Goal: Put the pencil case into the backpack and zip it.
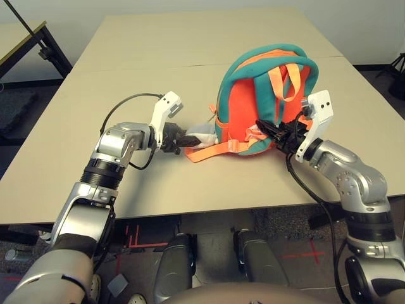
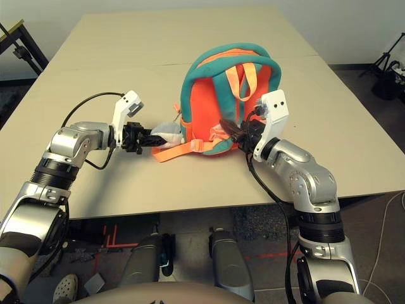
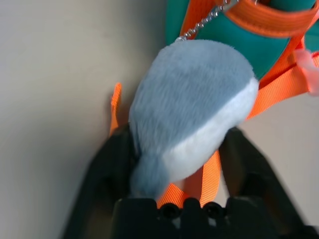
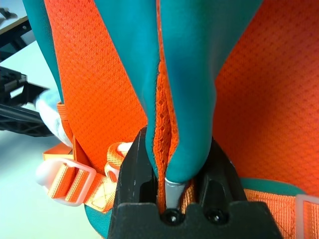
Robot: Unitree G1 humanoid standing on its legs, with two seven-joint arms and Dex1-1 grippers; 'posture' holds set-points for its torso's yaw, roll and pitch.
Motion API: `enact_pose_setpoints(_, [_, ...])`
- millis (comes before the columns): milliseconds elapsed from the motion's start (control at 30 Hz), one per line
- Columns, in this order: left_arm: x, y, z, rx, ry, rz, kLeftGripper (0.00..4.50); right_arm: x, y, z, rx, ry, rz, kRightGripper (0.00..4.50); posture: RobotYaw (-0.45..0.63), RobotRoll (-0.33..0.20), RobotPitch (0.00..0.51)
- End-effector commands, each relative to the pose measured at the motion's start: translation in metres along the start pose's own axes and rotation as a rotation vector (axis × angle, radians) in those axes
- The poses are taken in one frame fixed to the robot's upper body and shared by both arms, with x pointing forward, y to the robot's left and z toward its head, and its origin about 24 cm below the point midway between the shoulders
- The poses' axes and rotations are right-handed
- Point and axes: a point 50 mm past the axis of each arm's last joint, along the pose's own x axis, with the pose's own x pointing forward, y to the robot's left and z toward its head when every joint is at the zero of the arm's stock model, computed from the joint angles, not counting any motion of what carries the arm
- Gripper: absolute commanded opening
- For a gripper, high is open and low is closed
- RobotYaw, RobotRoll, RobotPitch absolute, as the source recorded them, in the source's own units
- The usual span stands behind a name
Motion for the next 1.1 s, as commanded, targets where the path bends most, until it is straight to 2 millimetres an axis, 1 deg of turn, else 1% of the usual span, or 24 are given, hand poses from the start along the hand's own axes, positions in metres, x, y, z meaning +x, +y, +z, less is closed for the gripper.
enact_pose_setpoints(33, [-0.002,-0.005,0.006,0.007,-0.019,-0.012,4.40,-0.005,-0.001,-0.001,0.023,0.035,-0.001,2.21,-0.13,0.000,0.128])
enact_pose_setpoints(67, [-0.002,-0.006,0.006,0.008,-0.019,-0.014,4.50,-0.007,-0.001,0.001,0.027,0.033,-0.002,2.60,-0.13,0.000,0.129])
enact_pose_setpoints(167, [-0.002,-0.008,0.006,0.009,-0.018,-0.016,4.50,-0.012,-0.002,0.006,0.033,0.033,-0.003,3.77,-0.13,0.000,0.130])
enact_pose_setpoints(233, [-0.002,-0.009,0.006,0.009,-0.018,-0.017,4.50,-0.017,-0.003,0.010,0.034,0.035,-0.003,4.46,-0.13,0.000,0.132])
enact_pose_setpoints(367, [-0.002,-0.010,0.005,0.004,-0.015,-0.021,4.50,-0.032,-0.005,0.015,0.056,0.042,0.028,4.46,-0.15,0.000,0.134])
enact_pose_setpoints(500, [0.000,-0.009,0.002,-0.002,-0.007,-0.022,4.50,-0.050,-0.006,0.020,0.078,0.039,0.063,4.46,-0.15,0.000,0.134])
enact_pose_setpoints(767, [0.002,-0.007,0.000,-0.007,0.000,-0.025,4.50,-0.081,-0.009,0.029,0.083,0.049,0.120,4.46,-0.18,0.000,0.131])
enact_pose_setpoints(900, [0.001,-0.005,0.001,-0.013,-0.015,-0.012,4.50,-0.090,-0.023,0.027,0.075,0.043,0.025,4.46,-0.18,0.000,0.129])
enact_pose_setpoints(1100, [-0.006,0.000,-0.004,-0.037,-0.046,0.029,4.50,-0.093,-0.046,0.016,0.076,-0.016,-0.177,4.46,-0.18,0.000,0.128])
